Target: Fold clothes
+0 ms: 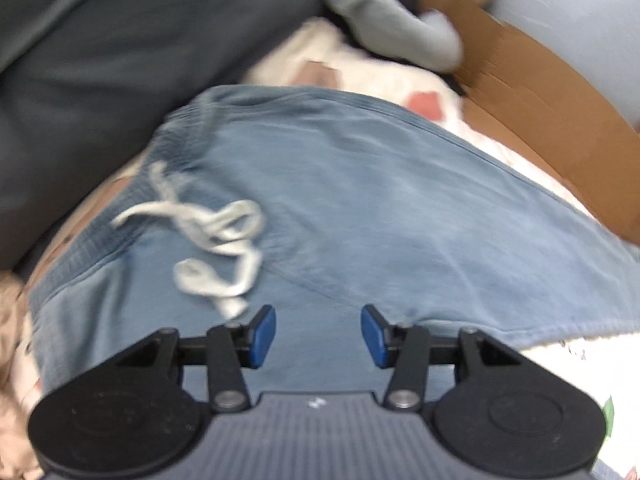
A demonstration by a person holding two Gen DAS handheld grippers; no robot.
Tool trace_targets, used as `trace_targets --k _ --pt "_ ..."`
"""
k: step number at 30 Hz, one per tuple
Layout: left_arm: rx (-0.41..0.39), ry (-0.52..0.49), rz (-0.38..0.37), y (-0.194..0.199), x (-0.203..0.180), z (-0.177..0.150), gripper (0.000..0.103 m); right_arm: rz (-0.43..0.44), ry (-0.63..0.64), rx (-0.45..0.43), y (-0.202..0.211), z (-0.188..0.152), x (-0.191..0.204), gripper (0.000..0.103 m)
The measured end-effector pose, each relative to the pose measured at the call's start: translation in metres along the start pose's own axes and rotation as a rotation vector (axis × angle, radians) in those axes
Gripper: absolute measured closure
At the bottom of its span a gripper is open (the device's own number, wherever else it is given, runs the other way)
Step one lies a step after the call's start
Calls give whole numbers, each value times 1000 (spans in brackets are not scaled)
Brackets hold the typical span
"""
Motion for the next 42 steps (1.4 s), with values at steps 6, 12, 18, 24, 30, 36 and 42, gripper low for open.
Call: trace_targets --k 6,12,18,24,30,36,42 --pt "70 -173 -24 -19 -59 2 54 -13 48 -1 -11 -3 1 58" --pt "165 -338 -4 -45 -114 -6 55 -5 74 -9 -20 -4 3 59" --pt "295 -460 74 -77 -149 -13 58 17 103 -10 -16 -5 4 79" --pt "379 -569 196 -99 -160 -23 58 25 122 -18 -11 -7 9 83" --pt "422 -623 280 -116 -156 -31 58 34 109 -18 -12 -8 6 83" --pt "414 -593 275 -120 -144 -24 83 25 135 -19 -6 -8 12 84" --pt "338 -449 190 -93 -124 0 88 12 142 -30 5 -11 17 85"
Point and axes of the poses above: each gripper's, at about its wrist camera, not at the fingertips, and y roughly against the way its jaws point, x to its left, z to its top, the point moved 1 cm from there along -y, roughly the way its jaws point, and after that the axes turned 5 degrees about y, right-handed, at the moved point
